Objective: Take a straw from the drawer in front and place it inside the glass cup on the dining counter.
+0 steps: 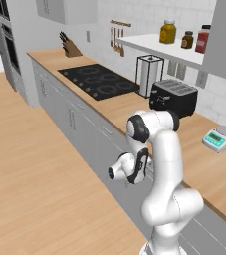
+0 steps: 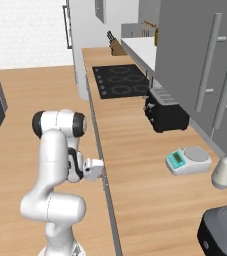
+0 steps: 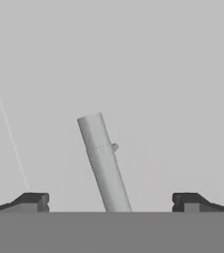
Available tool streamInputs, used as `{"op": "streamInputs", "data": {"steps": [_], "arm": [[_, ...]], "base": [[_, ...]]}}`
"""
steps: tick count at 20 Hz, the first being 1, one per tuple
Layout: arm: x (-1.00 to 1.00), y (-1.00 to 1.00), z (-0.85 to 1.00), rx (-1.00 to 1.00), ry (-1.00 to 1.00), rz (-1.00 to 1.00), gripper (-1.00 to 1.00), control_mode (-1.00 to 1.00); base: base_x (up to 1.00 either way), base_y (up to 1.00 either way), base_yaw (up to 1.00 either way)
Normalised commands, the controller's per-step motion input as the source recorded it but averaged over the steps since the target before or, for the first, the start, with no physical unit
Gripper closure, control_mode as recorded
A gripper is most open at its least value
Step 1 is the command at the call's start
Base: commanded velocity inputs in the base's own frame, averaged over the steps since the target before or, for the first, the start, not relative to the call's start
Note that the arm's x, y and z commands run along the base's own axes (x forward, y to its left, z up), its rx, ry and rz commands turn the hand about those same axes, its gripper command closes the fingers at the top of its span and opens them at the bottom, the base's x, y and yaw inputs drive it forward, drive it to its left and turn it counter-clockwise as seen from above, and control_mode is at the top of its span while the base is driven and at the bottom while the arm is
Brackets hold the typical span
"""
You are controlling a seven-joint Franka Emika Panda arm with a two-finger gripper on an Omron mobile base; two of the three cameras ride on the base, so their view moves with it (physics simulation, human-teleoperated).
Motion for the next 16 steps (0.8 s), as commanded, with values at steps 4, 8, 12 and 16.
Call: {"op": "streamInputs", "data": {"steps": [4,8,12,16], "arm": [[0.28,-0.04,-0.54,-0.09,0.00,0.00,-1.00,-1.00],[0.34,-0.01,-0.51,-0.09,0.00,0.00,-1.00,-1.00],[0.32,-0.14,-0.46,-0.02,0.00,0.00,-1.00,-1.00],[0.02,-0.54,-0.39,0.07,0.00,0.00,-1.00,-1.00]], "base": [[0.00,0.00,0.00],[0.00,0.00,0.00],[0.00,0.00,0.00],[0.00,0.00,0.00]]}}
